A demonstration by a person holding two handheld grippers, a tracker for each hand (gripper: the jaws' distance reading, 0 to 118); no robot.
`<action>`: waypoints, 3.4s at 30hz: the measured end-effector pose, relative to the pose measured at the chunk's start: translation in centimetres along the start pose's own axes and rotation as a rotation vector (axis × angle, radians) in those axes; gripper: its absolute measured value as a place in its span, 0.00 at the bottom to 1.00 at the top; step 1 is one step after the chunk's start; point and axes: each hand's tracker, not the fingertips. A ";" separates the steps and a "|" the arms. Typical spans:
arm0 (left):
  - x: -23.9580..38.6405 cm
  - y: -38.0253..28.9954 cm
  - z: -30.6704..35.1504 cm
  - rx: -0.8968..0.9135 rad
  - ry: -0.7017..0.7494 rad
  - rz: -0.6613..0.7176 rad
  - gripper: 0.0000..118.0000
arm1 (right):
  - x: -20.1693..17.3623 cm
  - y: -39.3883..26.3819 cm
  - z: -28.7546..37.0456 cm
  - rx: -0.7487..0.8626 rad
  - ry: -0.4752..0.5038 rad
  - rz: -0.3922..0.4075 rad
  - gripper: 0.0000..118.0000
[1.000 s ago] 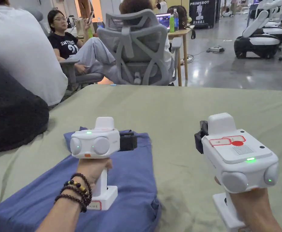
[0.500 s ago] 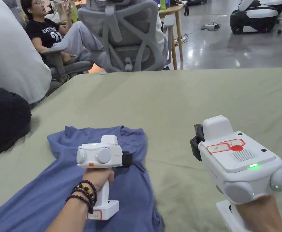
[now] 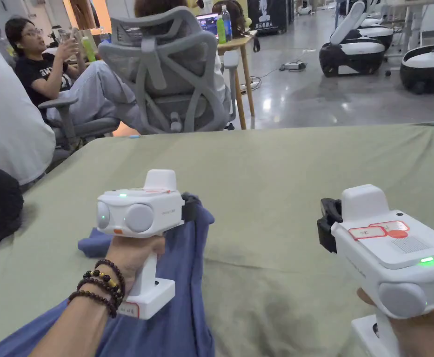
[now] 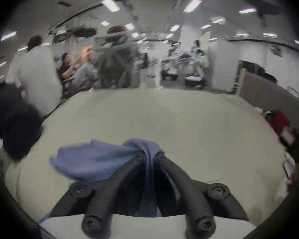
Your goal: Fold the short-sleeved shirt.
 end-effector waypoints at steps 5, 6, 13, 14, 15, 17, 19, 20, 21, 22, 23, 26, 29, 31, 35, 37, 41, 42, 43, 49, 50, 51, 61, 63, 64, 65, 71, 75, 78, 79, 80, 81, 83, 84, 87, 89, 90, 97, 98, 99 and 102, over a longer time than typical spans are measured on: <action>13.8 4.1 -0.2 0.075 -0.346 -0.092 0.04 | 6.4 0.9 6.4 0.016 -0.179 -0.019 0.01; 16.4 4.3 -0.5 0.076 -0.404 -0.103 0.04 | 7.4 0.9 7.8 0.023 -0.208 -0.018 0.01; 36.7 2.2 -6.8 -0.049 -0.733 -0.183 0.04 | 16.9 -1.1 17.3 -0.018 -0.471 -0.017 0.01; 39.1 1.2 -8.3 -0.085 -0.732 -0.202 0.04 | 17.8 -1.4 18.4 -0.027 -0.495 -0.016 0.01; 40.8 0.1 -9.5 -0.119 -0.722 -0.213 0.04 | 18.6 -1.8 19.0 -0.036 -0.513 -0.020 0.01; 43.9 -2.4 -12.3 -0.211 -0.704 -0.250 0.04 | 20.3 -2.8 20.2 -0.048 -0.541 -0.039 0.01; 45.6 -4.5 -13.8 -0.255 -0.682 -0.303 0.04 | 21.5 -3.7 20.5 -0.057 -0.545 -0.048 0.01; 45.7 -5.2 -15.2 -0.282 -0.675 -0.307 0.04 | 21.8 -4.1 20.6 -0.064 -0.549 -0.051 0.01; 45.9 -5.6 -15.7 -0.287 -0.672 -0.301 0.04 | 22.1 -4.3 20.6 -0.070 -0.551 -0.053 0.01; 46.0 -6.0 -16.1 -0.288 -0.669 -0.285 0.04 | 22.4 -4.6 20.4 -0.076 -0.549 -0.058 0.01; 45.8 -6.1 -16.2 -0.291 -0.667 -0.275 0.05 | 22.5 -4.7 20.3 -0.079 -0.549 -0.062 0.01; 44.7 -5.2 -15.4 -0.267 -0.610 -0.229 0.36 | 22.4 -4.8 20.0 -0.083 -0.537 -0.072 0.01; 41.8 -3.4 -12.4 -0.122 -0.539 -0.229 0.96 | 21.5 -4.5 19.4 -0.095 -0.513 -0.060 0.01; 38.9 -1.9 -10.5 -0.044 -0.458 -0.191 0.89 | 21.3 -4.3 18.0 -0.103 -0.521 -0.048 0.01; 31.4 -1.2 -4.7 0.053 -0.299 -0.066 0.92 | 19.8 -3.4 15.7 -0.114 -0.496 -0.040 0.01; 27.9 -1.7 -1.7 0.098 -0.212 -0.018 0.80 | 18.5 -2.9 15.2 -0.108 -0.474 -0.034 0.01; 22.1 -4.1 4.6 0.216 -0.027 -0.022 0.12 | 16.0 -2.1 14.4 -0.099 -0.437 -0.037 0.01; 21.2 -4.6 5.6 0.230 0.021 -0.037 0.00 | 15.5 -1.9 14.4 -0.095 -0.429 -0.036 0.01; 20.2 -5.2 6.6 0.243 0.064 -0.052 0.00 | 14.9 -1.7 14.4 -0.090 -0.420 -0.036 0.01; 17.1 -6.1 7.7 0.208 0.080 -0.025 0.00 | 12.9 -1.3 13.9 -0.079 -0.379 -0.023 0.01; 17.0 -6.0 7.4 0.200 0.085 -0.031 0.00 | 13.0 -1.4 13.6 -0.081 -0.381 -0.019 0.01; 16.9 -5.8 7.1 0.192 0.085 -0.033 0.00 | 12.9 -1.4 13.5 -0.081 -0.380 -0.017 0.01; 12.9 -0.3 -7.3 -0.068 -0.003 0.033 0.96 | 14.6 -3.7 11.4 -0.124 -0.368 -0.026 0.01; 11.7 0.4 -11.7 -0.093 -0.001 0.000 0.98 | 15.2 -4.5 10.8 -0.134 -0.370 -0.040 0.01; 11.6 0.5 -13.3 -0.136 0.020 -0.020 0.96 | 15.7 -5.0 10.0 -0.145 -0.370 -0.042 0.01; 11.1 0.6 -15.6 -0.184 0.035 -0.029 0.96 | 16.2 -5.4 9.3 -0.160 -0.375 -0.043 0.01; 9.1 -1.1 -25.3 -0.362 0.043 -0.016 0.92 | 18.4 -7.4 6.8 -0.202 -0.405 -0.068 0.01; 8.8 -2.8 -27.5 -0.406 0.069 0.003 0.90 | 19.5 -8.4 6.0 -0.211 -0.414 -0.076 0.01; 8.8 -2.0 -26.4 -0.382 0.039 0.005 0.24 | 19.7 -8.7 6.4 -0.219 -0.415 -0.084 0.01; 9.0 -1.6 -25.6 -0.339 0.026 -0.013 0.12 | 19.8 -8.7 6.5 -0.229 -0.419 -0.092 0.01; 8.8 -1.1 -25.1 -0.319 0.000 -0.024 0.00 | 20.0 -8.7 6.6 -0.238 -0.427 -0.102 0.01; 9.1 -1.0 -24.8 -0.319 -0.044 -0.019 0.01 | 20.2 -8.6 6.8 -0.241 -0.436 -0.114 0.01; 10.4 -1.2 -23.8 -0.316 0.007 -0.073 0.01 | 20.8 -8.4 7.4 -0.242 -0.442 -0.154 0.02; 10.2 -1.1 -23.9 -0.320 -0.007 -0.074 0.01 | 21.1 -8.3 7.6 -0.257 -0.454 -0.182 0.13; 10.5 -1.3 -23.3 -0.317 0.008 -0.073 0.01 | 22.8 -8.4 7.4 -0.387 -0.434 -0.221 0.98; 10.0 -1.1 -23.3 -0.315 0.005 -0.046 0.01 | 23.7 -9.4 6.9 -0.404 -0.422 -0.206 0.95; 9.9 -1.1 -23.2 -0.312 0.007 -0.042 0.01 | 24.3 -9.9 6.8 -0.419 -0.432 -0.221 0.91; 9.6 -1.3 -23.7 -0.318 0.002 -0.057 0.01 | 28.0 -12.8 2.8 -0.597 -0.443 -0.297 0.67; 9.7 -1.3 -23.7 -0.318 0.002 -0.058 0.01 | 27.9 -12.6 2.7 -0.596 -0.378 -0.318 0.61; 9.7 -1.4 -23.7 -0.319 0.003 -0.059 0.01 | 27.7 -12.7 2.2 -0.587 -0.341 -0.331 0.46; 9.9 -1.1 -23.3 -0.318 0.004 -0.070 0.01 | 26.6 -13.5 0.0 -0.641 -0.311 -0.223 0.17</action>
